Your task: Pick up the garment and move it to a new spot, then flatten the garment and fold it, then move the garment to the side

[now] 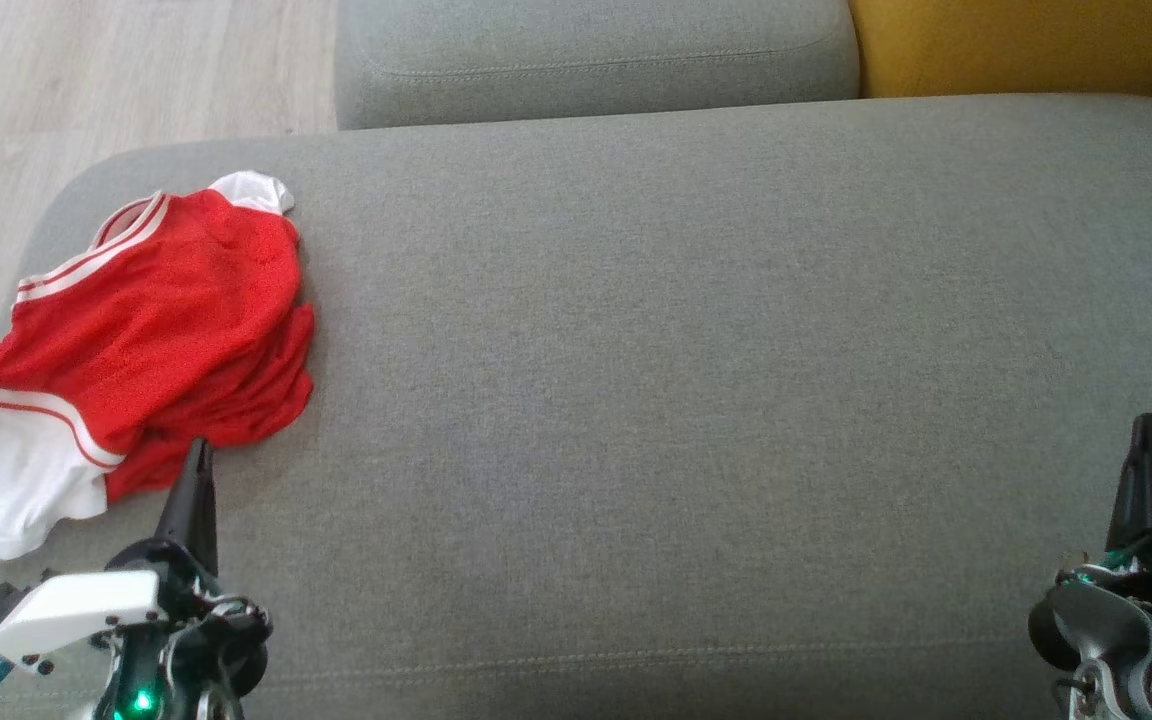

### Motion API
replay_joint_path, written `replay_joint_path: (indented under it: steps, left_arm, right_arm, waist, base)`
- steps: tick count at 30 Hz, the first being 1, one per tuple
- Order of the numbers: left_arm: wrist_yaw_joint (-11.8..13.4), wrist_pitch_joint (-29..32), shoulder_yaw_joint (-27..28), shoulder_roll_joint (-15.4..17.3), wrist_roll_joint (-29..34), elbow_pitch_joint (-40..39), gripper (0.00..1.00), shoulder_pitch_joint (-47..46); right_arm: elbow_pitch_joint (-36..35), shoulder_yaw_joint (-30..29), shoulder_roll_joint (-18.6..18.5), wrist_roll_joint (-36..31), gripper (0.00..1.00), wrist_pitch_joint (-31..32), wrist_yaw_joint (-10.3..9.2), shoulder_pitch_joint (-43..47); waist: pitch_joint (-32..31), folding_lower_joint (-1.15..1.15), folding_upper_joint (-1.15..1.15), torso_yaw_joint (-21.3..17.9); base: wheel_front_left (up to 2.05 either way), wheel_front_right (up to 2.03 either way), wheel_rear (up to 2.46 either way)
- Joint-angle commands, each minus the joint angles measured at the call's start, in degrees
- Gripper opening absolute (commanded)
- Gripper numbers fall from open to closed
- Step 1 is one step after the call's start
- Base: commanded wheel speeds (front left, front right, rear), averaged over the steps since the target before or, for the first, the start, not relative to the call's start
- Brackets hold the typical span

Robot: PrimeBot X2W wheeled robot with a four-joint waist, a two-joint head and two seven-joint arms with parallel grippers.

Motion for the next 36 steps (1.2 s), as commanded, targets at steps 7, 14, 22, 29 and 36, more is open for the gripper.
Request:
replay_joint_path:
  steps: [7,14,22,29,36]
  left_arm:
    - [-0.39,0.42,1.97,0.46,0.65,-1.68,0.0,-3.08]
    - [-0.39,0.42,1.97,0.46,0.65,-1.68,0.0,-3.08]
    - [-0.39,0.42,1.97,0.46,0.65,-1.68,0.0,-3.08]
    - [0.08,-0.04,-0.2,-0.3,-0.05,2.78,1.0,1.54]
    - [0.06,-0.82,-1.28,-0.38,0.05,2.47,1.0,1.96]
  right_arm:
    - [-1.92,1.25,-0.17,-0.4,0.0,0.45,0.37,-2.61]
    - [-1.92,1.25,-0.17,-0.4,0.0,0.45,0.37,-2.61]
    - [-1.92,1.25,-0.17,-0.4,0.0,0.45,0.37,-2.61]
    - [2.82,0.13,0.13,0.01,1.0,-0.04,-0.05,1.13]
    - [2.65,1.03,0.16,-0.26,1.0,-0.8,-0.04,1.71]
  waist:
    - [0.0,0.0,0.0,0.0]
    - [0.0,0.0,0.0,0.0]
    - [0.0,0.0,0.0,0.0]
    - [0.0,0.0,0.0,0.0]
    - [0.04,0.0,0.0,0.02]
  base:
    - [0.0,0.0,0.0]
    - [0.0,0.0,0.0]
    - [0.0,0.0,0.0]
    - [0.0,0.0,0.0]
    - [0.0,0.0,0.0]
